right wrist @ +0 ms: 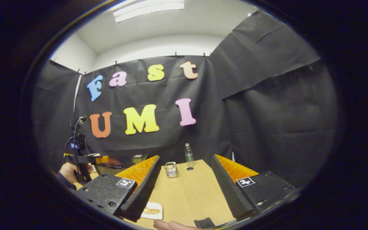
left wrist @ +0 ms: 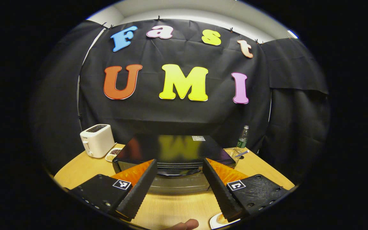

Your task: Open the electric oven with the left hand, put the food in, and close the electric oven.

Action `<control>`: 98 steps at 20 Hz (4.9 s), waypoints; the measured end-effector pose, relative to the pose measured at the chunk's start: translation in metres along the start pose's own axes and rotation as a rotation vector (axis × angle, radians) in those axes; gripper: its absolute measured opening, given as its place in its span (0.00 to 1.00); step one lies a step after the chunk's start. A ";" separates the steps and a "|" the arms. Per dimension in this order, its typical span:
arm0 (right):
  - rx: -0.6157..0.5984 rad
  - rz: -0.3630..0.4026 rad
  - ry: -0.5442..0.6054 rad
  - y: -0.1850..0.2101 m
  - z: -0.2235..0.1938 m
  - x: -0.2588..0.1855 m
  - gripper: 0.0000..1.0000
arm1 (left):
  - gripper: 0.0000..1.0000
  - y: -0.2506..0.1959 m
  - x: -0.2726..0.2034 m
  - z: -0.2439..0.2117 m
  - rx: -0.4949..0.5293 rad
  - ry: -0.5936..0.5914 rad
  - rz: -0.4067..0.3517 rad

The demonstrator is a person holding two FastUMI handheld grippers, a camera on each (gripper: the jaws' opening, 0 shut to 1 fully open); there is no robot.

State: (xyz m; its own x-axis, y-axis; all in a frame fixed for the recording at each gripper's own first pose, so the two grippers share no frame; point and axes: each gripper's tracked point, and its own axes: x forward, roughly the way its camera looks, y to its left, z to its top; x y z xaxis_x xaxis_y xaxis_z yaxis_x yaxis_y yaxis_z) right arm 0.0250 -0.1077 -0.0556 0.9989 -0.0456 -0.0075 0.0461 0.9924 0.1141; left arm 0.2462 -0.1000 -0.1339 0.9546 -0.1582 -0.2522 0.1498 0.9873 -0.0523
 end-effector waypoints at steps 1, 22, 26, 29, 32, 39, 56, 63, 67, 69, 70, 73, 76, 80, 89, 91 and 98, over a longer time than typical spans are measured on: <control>0.002 -0.004 0.000 -0.006 -0.002 0.002 0.98 | 0.93 0.001 0.010 -0.007 0.019 0.021 0.007; 0.056 0.015 -0.058 -0.027 0.002 -0.026 0.96 | 0.92 0.008 0.028 -0.048 0.031 0.080 0.106; 0.063 0.050 -0.058 -0.009 0.006 -0.029 0.96 | 0.92 0.004 -0.005 -0.066 -0.010 0.058 0.097; 0.059 0.051 -0.057 -0.002 0.003 -0.031 0.96 | 0.92 0.002 -0.021 -0.079 0.009 0.022 0.079; 0.047 0.058 -0.039 0.007 -0.004 -0.027 0.96 | 0.92 -0.003 -0.035 -0.098 0.053 0.031 0.075; 0.052 0.074 0.022 0.025 -0.023 -0.014 0.96 | 0.93 -0.002 -0.060 -0.138 0.048 0.051 0.075; -0.056 0.169 0.163 0.075 -0.086 0.003 0.98 | 0.94 -0.003 -0.077 -0.229 0.000 0.217 0.075; -0.122 0.273 0.298 0.112 -0.149 0.025 0.97 | 0.94 0.012 -0.104 -0.192 -0.067 0.162 0.055; -0.183 0.348 0.422 0.140 -0.205 0.037 0.96 | 0.93 0.018 -0.142 -0.134 -0.062 0.022 0.041; -0.231 0.378 0.481 0.152 -0.235 0.039 0.96 | 0.93 0.014 -0.164 -0.109 -0.058 -0.050 0.019; -0.267 0.395 0.509 0.158 -0.250 0.041 0.96 | 0.93 0.011 -0.174 -0.098 -0.055 -0.078 0.005; -0.338 0.445 0.588 0.172 -0.291 0.048 0.97 | 0.93 0.008 -0.195 -0.086 -0.019 -0.094 -0.005; -0.376 0.455 0.679 0.172 -0.326 0.055 0.97 | 0.93 0.021 -0.210 -0.080 0.003 -0.089 0.033; -0.388 0.472 0.725 0.174 -0.343 0.058 0.94 | 0.92 0.025 -0.222 -0.081 -0.009 -0.086 0.013; -0.336 0.467 0.723 0.181 -0.345 0.054 0.67 | 0.93 0.027 -0.215 -0.082 -0.010 -0.074 -0.008; -0.308 0.461 0.699 0.180 -0.331 0.050 0.60 | 0.93 0.029 -0.213 -0.083 -0.004 -0.075 -0.004; -0.218 0.531 0.590 0.216 -0.268 0.047 0.53 | 0.93 0.049 -0.211 -0.076 -0.019 -0.088 0.005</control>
State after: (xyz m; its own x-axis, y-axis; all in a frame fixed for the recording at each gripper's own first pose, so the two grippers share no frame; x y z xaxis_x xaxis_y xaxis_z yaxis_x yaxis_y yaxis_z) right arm 0.0815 0.1347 -0.2977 0.7192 0.4434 -0.5349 -0.4941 0.8676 0.0549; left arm 0.0328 -0.0194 -0.1565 0.9744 -0.1505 -0.1670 0.1406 0.9876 -0.0698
